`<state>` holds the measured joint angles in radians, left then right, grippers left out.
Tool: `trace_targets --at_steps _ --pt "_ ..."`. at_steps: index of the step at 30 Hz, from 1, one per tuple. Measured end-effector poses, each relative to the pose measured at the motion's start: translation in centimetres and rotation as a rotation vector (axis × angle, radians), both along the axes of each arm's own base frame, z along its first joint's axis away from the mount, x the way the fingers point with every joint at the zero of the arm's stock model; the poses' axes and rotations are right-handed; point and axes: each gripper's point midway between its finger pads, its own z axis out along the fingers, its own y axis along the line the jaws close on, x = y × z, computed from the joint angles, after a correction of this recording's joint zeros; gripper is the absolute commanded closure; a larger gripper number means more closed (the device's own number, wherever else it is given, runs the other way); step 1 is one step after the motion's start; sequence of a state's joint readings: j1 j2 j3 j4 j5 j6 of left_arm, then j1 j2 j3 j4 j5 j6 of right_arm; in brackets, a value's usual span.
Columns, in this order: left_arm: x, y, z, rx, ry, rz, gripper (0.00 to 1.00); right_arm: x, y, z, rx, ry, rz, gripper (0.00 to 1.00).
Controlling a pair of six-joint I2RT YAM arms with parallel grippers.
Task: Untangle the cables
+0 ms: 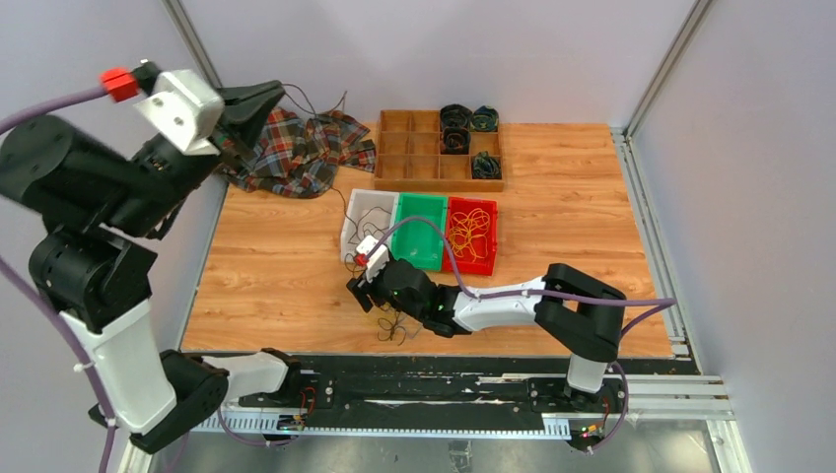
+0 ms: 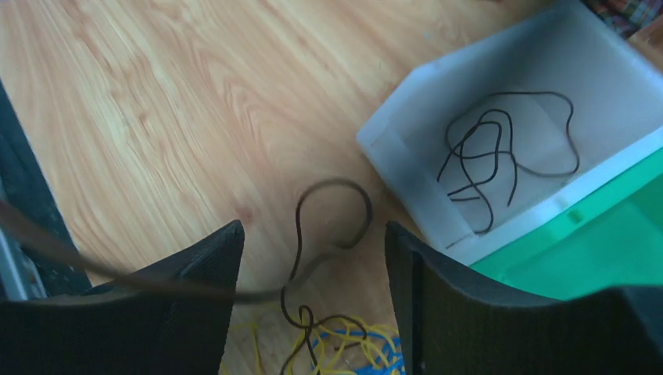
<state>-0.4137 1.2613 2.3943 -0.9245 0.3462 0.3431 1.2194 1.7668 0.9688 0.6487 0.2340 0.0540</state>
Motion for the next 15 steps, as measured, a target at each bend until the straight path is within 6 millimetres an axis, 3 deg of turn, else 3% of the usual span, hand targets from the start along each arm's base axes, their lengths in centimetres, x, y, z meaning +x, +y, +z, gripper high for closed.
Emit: trace_targets --at_steps 3,11,15 --pt "-1.2 1.4 2.8 -0.044 -0.15 0.049 1.0 -0.3 -0.7 -3.3 -0.059 0.036 -0.005 0.38" --pt "-5.7 5.1 11.4 -0.202 -0.525 0.15 1.0 -1.3 -2.7 -7.0 -0.099 0.116 -0.026 0.51" --pt "-7.0 6.6 14.9 -0.271 -0.662 0.206 1.0 -2.0 -4.3 -9.2 -0.122 0.158 -0.039 0.57"
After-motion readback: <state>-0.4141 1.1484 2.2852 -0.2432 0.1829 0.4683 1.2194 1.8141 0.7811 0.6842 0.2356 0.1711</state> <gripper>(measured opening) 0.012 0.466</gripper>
